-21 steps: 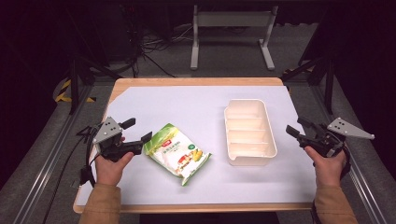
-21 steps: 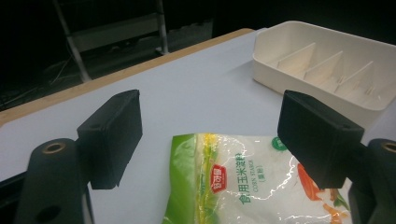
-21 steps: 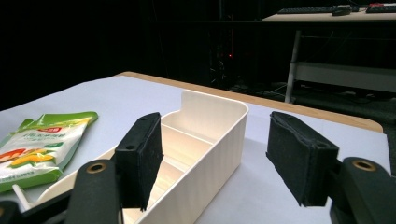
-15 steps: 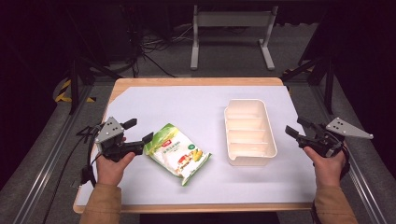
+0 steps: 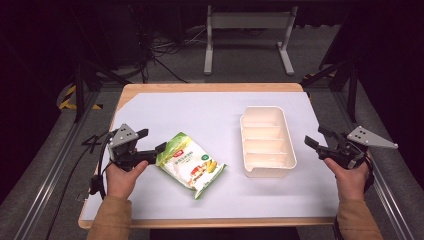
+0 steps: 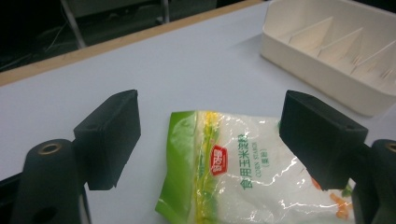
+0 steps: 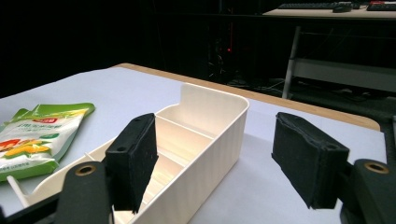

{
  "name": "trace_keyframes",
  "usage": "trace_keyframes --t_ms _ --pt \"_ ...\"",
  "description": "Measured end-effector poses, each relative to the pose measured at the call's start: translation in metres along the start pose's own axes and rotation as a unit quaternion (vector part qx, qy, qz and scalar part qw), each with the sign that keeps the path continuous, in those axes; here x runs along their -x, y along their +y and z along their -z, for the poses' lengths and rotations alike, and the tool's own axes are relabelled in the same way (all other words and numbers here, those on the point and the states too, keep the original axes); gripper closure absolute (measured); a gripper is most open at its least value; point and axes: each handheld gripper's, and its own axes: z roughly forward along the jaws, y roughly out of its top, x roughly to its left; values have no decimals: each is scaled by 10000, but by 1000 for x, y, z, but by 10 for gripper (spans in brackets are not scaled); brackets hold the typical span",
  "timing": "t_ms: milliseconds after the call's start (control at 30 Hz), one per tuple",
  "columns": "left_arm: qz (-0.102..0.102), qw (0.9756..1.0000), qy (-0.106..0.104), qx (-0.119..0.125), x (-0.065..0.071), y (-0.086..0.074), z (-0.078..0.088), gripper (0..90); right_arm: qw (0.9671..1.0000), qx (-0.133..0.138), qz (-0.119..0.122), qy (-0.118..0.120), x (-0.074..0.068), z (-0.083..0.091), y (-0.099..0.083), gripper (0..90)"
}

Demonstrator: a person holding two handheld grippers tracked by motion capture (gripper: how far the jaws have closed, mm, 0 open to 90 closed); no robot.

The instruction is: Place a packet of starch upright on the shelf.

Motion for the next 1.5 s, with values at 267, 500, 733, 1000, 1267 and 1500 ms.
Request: trace_keyframes --t_ms 267,500,733,1000,1267,1500 --pt "104 9987 -113 -488 -4 -8 -17 189 9999 -89 -20 58 0 -3 -2 298" --pt "194 9965 -48 -813 -9 -19 -29 190 9998 -195 -47 93 0 -7 -4 285" --pt "278 9933 -16 -1124 -13 -29 -40 187 9995 -297 -7 122 -1 -11 -7 278" --pt "303 9889 -31 -1451 -14 -35 -51 186 9992 -375 8 136 -2 -15 -9 272" --pt "393 9817 -81 -1860 -15 -42 -61 184 9990 -420 10 176 -2 -18 -11 267" --pt "630 9754 -250 -2100 -19 -46 -68 166 9987 -454 -1 231 -4 -21 -12 266"
